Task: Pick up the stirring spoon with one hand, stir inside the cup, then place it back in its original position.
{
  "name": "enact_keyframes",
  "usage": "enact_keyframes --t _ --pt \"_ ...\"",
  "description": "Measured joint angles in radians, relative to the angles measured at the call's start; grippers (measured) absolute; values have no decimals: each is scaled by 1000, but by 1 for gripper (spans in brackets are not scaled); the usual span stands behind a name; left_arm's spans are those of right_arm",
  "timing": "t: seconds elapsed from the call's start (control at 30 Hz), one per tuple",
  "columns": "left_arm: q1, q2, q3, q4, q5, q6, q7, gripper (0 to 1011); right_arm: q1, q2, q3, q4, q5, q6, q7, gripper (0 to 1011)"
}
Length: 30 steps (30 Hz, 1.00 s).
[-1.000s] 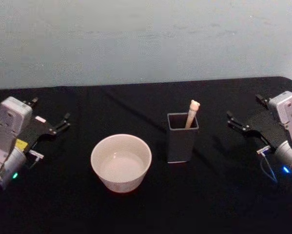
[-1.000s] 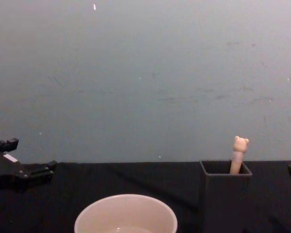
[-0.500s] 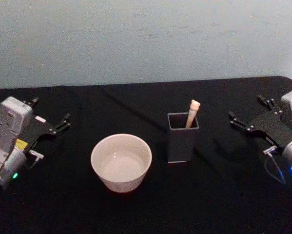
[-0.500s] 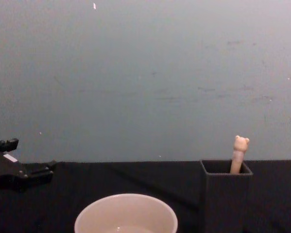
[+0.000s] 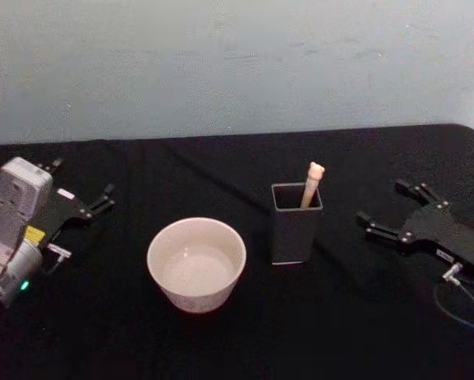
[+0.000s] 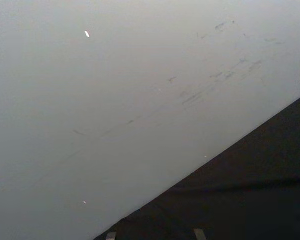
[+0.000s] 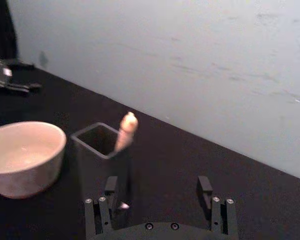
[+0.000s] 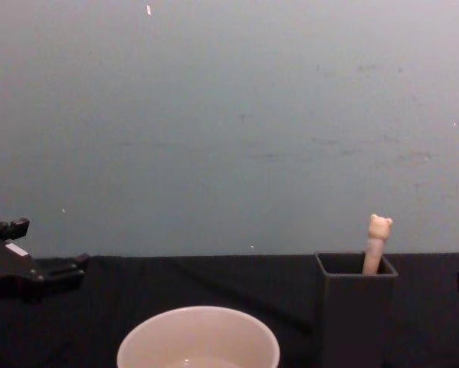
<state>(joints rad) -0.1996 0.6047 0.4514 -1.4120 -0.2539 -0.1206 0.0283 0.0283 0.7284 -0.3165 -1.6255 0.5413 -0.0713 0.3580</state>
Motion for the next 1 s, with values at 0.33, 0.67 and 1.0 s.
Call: enact_keyframes --t 0.33,0.67,1.0 --pt "0 0 0 0 0 0 0 1001 44 -59 -15 -2 7 35 44 1000" --pt "0 0 0 0 0 0 0 1001 128 -141 -51 59 -32 92 45 1000" --pt "0 0 0 0 0 0 0 1001 187 -212 -59 124 -51 125 52 1000"
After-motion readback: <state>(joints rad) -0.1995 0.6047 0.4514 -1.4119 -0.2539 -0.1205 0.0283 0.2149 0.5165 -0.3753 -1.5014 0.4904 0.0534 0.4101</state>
